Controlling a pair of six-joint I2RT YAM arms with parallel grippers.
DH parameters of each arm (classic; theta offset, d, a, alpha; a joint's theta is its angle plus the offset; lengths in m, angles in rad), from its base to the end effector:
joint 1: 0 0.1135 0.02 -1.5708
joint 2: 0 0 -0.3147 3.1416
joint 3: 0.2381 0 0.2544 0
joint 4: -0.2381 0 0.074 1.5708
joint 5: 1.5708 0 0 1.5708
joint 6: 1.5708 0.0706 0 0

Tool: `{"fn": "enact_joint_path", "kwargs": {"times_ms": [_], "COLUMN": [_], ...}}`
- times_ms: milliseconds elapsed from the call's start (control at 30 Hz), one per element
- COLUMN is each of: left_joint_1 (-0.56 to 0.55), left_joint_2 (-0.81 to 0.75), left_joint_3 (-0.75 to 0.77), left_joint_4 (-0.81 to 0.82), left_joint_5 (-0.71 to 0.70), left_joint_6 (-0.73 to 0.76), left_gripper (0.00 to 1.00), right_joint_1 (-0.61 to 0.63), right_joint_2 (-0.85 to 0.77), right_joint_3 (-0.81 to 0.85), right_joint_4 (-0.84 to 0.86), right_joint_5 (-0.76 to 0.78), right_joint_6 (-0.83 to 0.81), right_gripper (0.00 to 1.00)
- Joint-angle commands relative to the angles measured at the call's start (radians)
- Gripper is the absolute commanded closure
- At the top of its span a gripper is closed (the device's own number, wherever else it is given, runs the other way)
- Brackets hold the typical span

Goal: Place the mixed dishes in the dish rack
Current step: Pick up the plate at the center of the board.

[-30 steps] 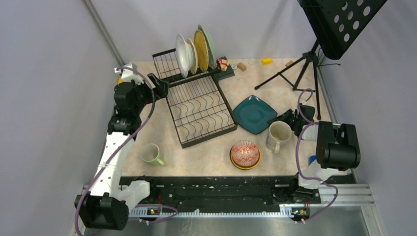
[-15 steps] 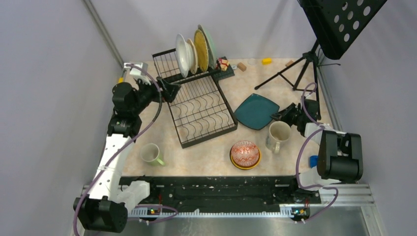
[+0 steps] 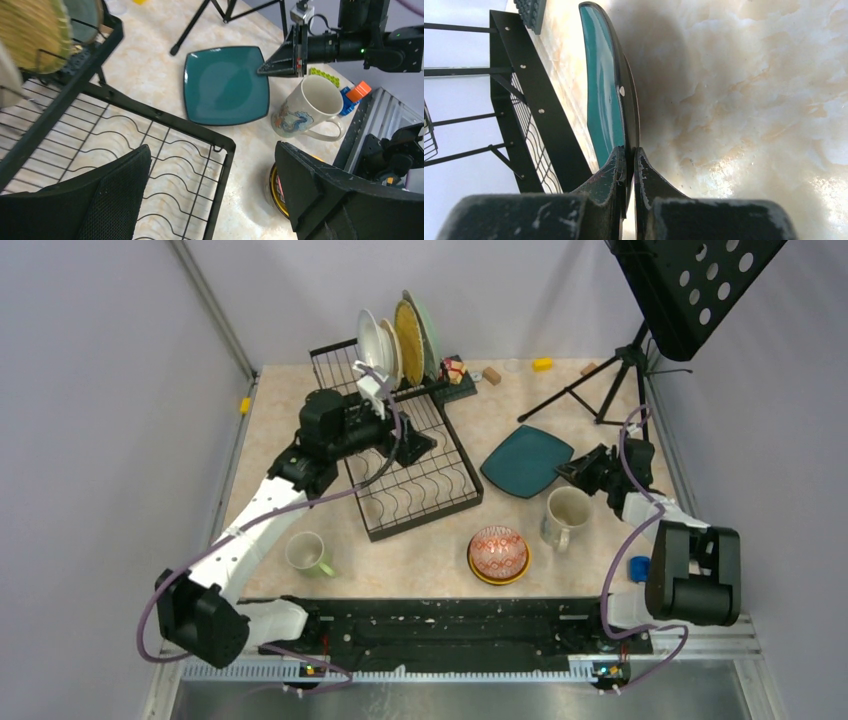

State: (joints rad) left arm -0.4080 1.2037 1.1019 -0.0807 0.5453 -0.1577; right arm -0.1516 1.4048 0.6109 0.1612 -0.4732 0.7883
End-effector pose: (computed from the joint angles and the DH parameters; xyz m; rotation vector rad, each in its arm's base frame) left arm 0.2528 -0.1492 0.4174 0.6276 1.6991 -0.8835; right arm 0.2959 -0.0127 0.2087 0.7718 2.1250 0.8698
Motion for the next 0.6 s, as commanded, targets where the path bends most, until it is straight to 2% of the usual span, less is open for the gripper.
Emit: {"fn": "enact_joint_path", "kwargs": {"times_ms": [0,167,300,567], "left_joint_1": [-0.065,-0.165,-0.189,-0.214], "left_joint_2": [0.083,0.215,0.324,0.472], "left_joint_3": [0.066,0.124,0.154,0.305], "left_joint_4": [0.016,0.024,0.073,0.011], "left_joint_5": [-0.011,-0.044,-0.026,-0.097], "left_joint_6": [0.025,0.056,0.048,0.078], "left_gripper": [0.03,0.04,0.04,0.04], "right_joint_1": [-0.006,-0.006,-0.006,-0.006], "right_joint_2": [-0.077,-0.081,-0.096,-0.161], "right_joint_3": [0.084,0.087,0.088,0.088], "right_joint_4": [0.119,0.145,0.163,0.170], "right_joint_5": [-0.041,-0.044,-0.054,-0.056], "right_joint_6": [0.054,0.073,0.086,0.068], "right_gripper": [1.00,1.00,1.00,1.00]}}
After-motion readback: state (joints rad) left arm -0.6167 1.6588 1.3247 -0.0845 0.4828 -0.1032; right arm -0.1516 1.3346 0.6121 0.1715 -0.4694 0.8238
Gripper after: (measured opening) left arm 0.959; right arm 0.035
